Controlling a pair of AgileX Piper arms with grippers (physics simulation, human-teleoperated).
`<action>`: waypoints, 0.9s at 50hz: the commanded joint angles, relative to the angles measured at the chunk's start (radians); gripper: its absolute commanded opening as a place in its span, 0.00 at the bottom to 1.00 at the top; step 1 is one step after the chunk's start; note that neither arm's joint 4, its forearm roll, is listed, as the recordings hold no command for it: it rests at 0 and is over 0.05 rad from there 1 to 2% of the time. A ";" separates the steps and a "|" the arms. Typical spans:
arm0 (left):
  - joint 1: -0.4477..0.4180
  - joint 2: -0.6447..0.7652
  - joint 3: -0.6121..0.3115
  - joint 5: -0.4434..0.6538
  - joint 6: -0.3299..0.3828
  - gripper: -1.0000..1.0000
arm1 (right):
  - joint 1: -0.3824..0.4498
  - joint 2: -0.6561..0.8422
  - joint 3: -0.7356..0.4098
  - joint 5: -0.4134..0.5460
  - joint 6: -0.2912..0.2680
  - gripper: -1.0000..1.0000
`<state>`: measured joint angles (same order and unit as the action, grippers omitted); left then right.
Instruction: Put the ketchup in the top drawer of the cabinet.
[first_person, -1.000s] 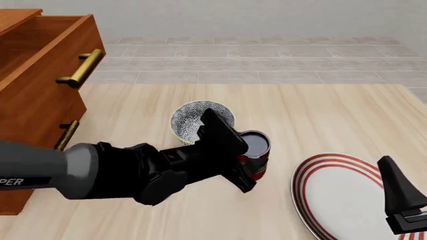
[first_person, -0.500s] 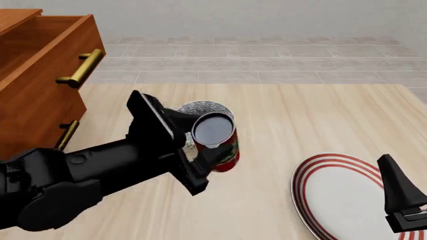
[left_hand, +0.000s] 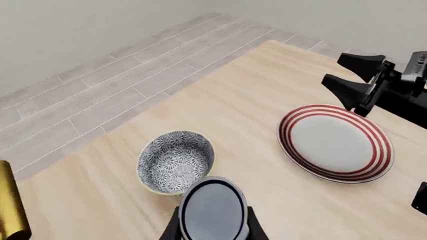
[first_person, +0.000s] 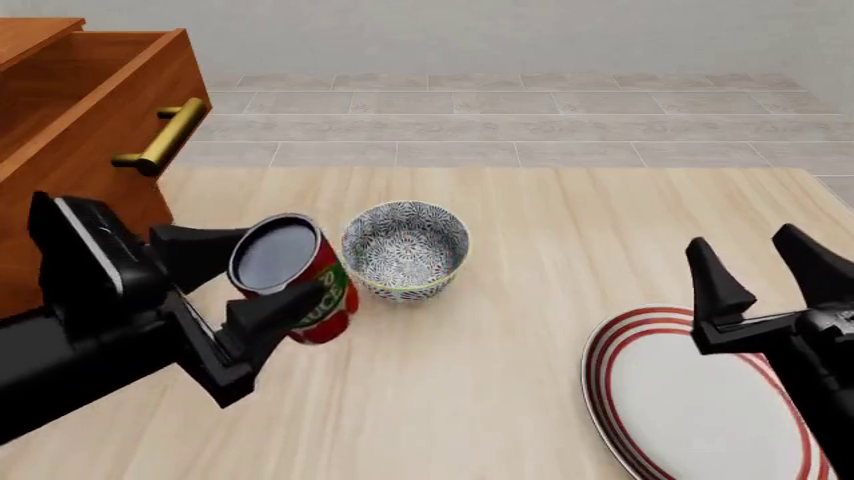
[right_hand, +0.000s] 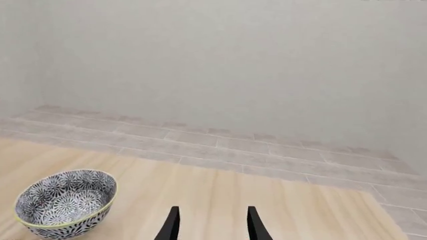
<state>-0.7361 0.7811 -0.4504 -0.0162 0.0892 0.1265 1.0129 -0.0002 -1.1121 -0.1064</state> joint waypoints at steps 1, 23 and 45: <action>0.077 -0.172 0.033 0.127 0.006 0.00 | 0.007 0.108 0.000 -0.107 -0.014 1.00; 0.181 -0.379 -0.053 0.379 0.002 0.00 | -0.010 -0.086 0.000 0.019 -0.011 1.00; 0.228 -0.448 -0.171 0.565 0.017 0.00 | 0.041 -0.295 0.000 0.206 -0.023 1.00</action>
<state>-0.5395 0.3658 -0.5631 0.4627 0.0782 0.1432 0.8019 -0.0001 -0.9756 -0.1210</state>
